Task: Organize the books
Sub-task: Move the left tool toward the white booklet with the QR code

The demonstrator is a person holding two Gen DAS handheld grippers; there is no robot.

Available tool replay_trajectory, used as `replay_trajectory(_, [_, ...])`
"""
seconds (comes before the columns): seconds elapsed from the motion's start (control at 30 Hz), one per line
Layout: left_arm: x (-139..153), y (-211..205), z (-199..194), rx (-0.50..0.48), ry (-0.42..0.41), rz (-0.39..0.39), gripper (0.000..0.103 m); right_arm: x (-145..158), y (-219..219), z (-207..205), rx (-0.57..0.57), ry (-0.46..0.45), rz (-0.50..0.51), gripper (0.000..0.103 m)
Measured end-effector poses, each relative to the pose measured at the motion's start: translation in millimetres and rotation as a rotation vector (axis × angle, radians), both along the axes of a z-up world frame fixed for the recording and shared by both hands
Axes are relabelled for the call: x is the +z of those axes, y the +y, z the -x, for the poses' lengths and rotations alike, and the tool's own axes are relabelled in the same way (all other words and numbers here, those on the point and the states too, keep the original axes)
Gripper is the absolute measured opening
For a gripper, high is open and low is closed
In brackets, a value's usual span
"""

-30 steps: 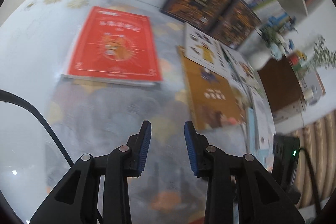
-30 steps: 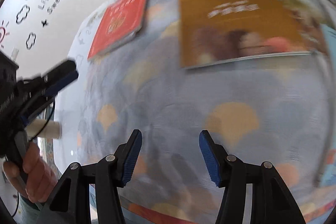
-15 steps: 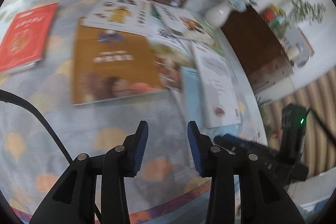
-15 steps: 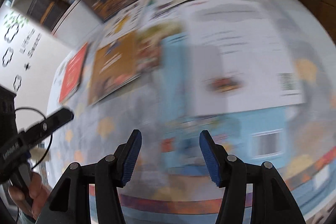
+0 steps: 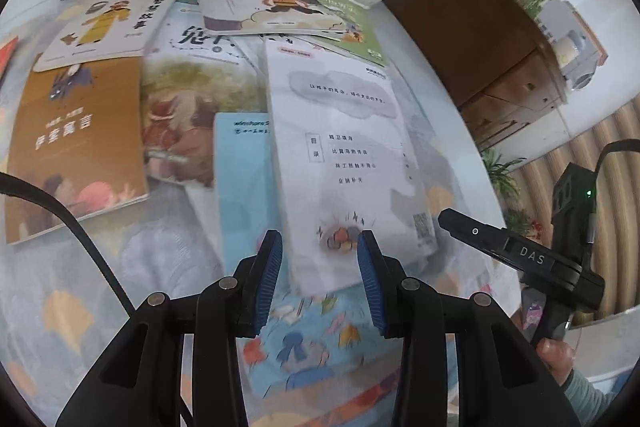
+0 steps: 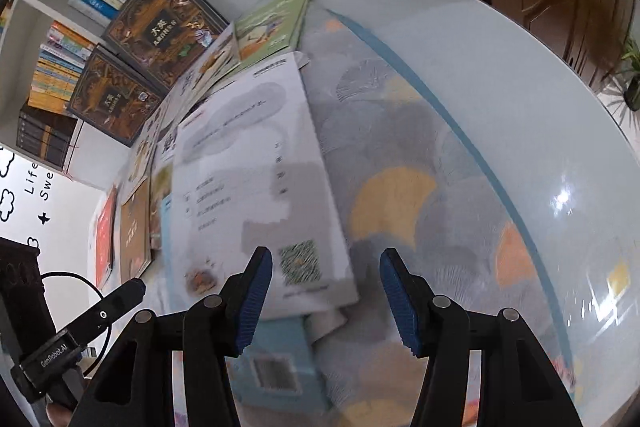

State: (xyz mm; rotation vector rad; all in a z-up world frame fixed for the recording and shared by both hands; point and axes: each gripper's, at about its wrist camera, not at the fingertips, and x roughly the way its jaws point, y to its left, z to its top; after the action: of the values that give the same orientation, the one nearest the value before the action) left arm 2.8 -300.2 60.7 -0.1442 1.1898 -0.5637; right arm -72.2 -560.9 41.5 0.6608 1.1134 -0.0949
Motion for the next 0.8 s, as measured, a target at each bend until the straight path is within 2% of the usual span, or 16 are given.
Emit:
replay_trajectory(0.1, [-7, -6, -5, 0.03, 0.002, -0.034, 0.036, -7, -3, -14, 0.004, 0.007, 0.015, 0.055])
replay_trajectory(0.3, [-26, -16, -17, 0.041, 0.07, -0.071, 0.036, -17, -2, -32, 0.034, -0.008, 0.034, 0.058])
replay_trajectory(0.5, [-25, -25, -19, 0.048, 0.046, -0.083, 0.037, -18, -5, -38, 0.059, -0.025, 0.007, 0.058])
replay_trajectory(0.67, [-23, -29, -21, 0.033, 0.039, -0.087, 0.044, -14, 9, -57, 0.11, -0.013, -0.012, 0.061])
replay_trajectory(0.8, [-23, -31, -20, 0.014, 0.015, -0.114, 0.048, -16, 23, -53, 0.121, -0.03, 0.033, 0.061])
